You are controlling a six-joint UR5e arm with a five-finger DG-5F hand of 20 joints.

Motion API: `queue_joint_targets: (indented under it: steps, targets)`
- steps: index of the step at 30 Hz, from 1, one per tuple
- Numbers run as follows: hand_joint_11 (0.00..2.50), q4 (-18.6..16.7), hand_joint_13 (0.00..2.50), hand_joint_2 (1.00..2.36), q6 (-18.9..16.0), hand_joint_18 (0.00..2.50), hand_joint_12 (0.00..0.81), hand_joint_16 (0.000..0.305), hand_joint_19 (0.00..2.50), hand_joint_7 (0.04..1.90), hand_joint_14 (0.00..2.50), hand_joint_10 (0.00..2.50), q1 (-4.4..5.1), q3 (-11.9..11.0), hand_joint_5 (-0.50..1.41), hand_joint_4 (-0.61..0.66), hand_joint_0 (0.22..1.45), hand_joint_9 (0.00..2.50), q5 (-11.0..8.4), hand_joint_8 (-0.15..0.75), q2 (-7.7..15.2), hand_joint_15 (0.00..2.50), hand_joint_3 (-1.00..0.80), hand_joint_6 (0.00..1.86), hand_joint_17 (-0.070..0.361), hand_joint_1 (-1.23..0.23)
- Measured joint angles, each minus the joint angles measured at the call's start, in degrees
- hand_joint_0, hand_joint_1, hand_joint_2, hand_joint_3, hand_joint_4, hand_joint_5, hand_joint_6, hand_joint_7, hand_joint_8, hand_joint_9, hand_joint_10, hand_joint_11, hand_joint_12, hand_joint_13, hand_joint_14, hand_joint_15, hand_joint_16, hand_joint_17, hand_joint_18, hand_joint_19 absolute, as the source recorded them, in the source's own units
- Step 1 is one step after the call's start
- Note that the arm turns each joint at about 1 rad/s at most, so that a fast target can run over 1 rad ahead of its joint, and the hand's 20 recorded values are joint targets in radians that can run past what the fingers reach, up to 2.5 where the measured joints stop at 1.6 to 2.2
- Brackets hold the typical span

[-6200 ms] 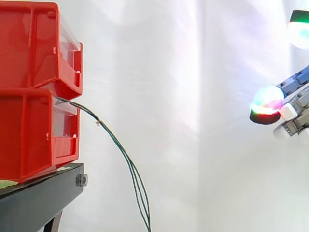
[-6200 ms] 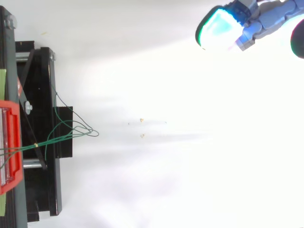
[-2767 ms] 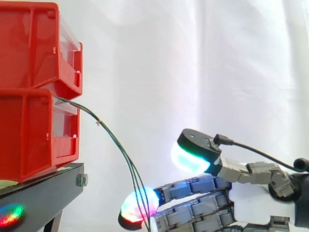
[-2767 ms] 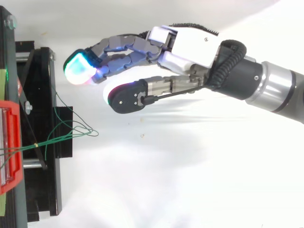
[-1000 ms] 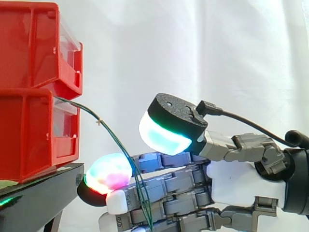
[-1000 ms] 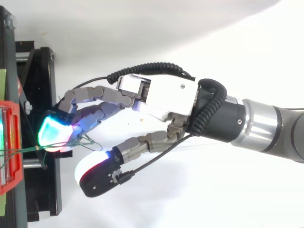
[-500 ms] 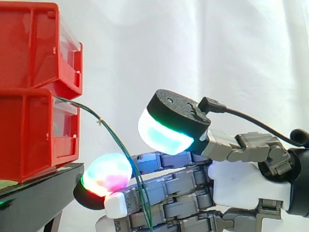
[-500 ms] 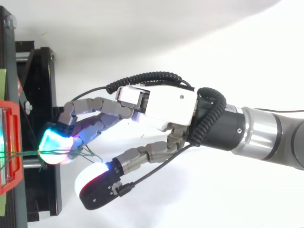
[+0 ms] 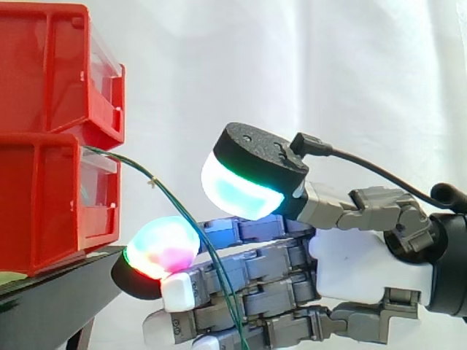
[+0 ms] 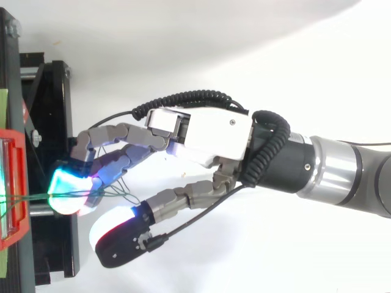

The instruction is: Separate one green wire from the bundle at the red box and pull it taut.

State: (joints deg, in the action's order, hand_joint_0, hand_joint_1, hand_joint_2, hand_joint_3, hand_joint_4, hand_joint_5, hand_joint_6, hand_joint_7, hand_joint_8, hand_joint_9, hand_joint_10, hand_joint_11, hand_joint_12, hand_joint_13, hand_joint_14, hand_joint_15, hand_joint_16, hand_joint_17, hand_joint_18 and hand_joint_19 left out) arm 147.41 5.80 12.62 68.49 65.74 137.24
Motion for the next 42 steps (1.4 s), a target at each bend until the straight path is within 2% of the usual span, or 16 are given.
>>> queue_joint_targets:
  steps: [6,11,19,24,32,38,42]
  targets:
    - [0.47,1.68,0.65,1.01,-0.08,0.62,0.337,0.044,0.46,1.04,0.01,0.02,-0.42,-1.37,-0.15,0.18,0.59,0.80,0.22,0.251,0.02,0.31,-0.38,0.62,0.099,-0.67]
    - [0.48,4.14,0.66,1.01,-0.09,0.62,0.335,0.043,0.47,0.93,0.01,0.02,-0.74,-2.59,-0.17,0.17,0.61,0.80,0.33,0.253,0.03,0.31,-0.34,0.69,0.098,-0.68]
    - [0.49,4.94,0.66,1.01,-0.16,0.63,0.335,0.044,0.48,0.80,0.01,0.02,-0.84,-2.87,-0.19,0.18,0.61,0.80,0.43,0.253,0.02,0.32,-0.38,0.79,0.098,-0.72]
    - [0.50,4.80,0.67,1.01,-0.15,0.63,0.336,0.044,0.48,0.79,0.01,0.02,-0.85,-2.91,-0.19,0.17,0.61,0.81,0.43,0.255,0.00,0.32,-0.39,0.84,0.099,-0.72]
    - [0.52,5.26,0.67,1.02,-0.09,0.64,0.339,0.044,0.49,0.78,0.01,0.02,-0.86,-3.86,-0.19,0.13,0.61,0.82,0.40,0.257,0.01,0.32,-0.26,0.90,0.100,-0.74]
    - [0.59,6.32,0.68,1.02,-0.02,0.64,0.340,0.044,0.50,0.79,0.01,0.02,-0.85,-4.64,-0.19,0.15,0.62,0.86,0.43,0.266,0.00,0.34,-0.31,0.92,0.100,-0.78]
    - [0.65,6.66,0.73,1.02,-0.06,0.69,0.340,0.044,0.51,0.82,0.02,0.02,-0.86,-4.77,-0.18,0.11,0.64,0.93,0.42,0.272,-0.01,0.37,-0.32,0.94,0.100,-0.80]
